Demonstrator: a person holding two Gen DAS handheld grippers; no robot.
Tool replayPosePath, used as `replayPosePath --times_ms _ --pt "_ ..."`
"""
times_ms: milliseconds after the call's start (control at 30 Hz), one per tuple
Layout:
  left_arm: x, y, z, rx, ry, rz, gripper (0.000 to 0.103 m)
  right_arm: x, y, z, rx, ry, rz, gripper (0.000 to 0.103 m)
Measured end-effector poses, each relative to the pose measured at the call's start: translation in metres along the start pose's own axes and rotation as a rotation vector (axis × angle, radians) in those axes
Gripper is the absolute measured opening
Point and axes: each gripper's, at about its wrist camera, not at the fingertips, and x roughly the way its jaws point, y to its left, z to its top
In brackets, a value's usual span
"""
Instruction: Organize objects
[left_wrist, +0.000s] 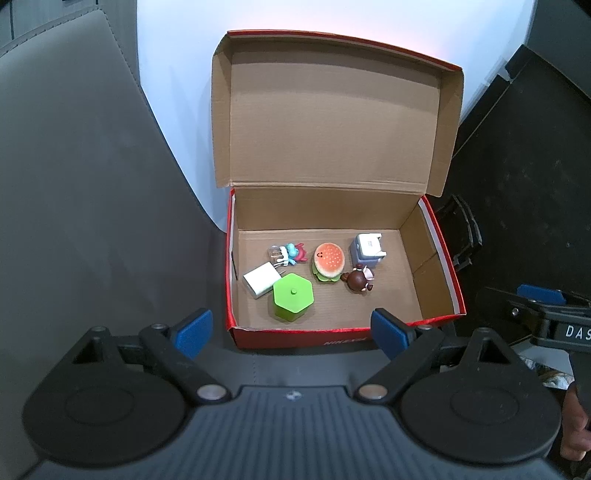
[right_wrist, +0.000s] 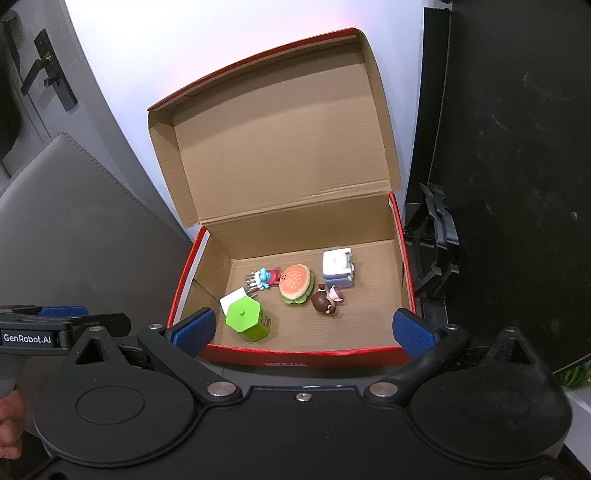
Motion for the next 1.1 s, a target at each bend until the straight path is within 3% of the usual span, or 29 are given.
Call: replayPosePath --times_ms 1100 --pt "-0.0040 0.0011 0.0009 0.001 -0.007 -0.001 0.092 0.0016 0.0015 -0.0003 -0.017 0.006 -0.007 0.103"
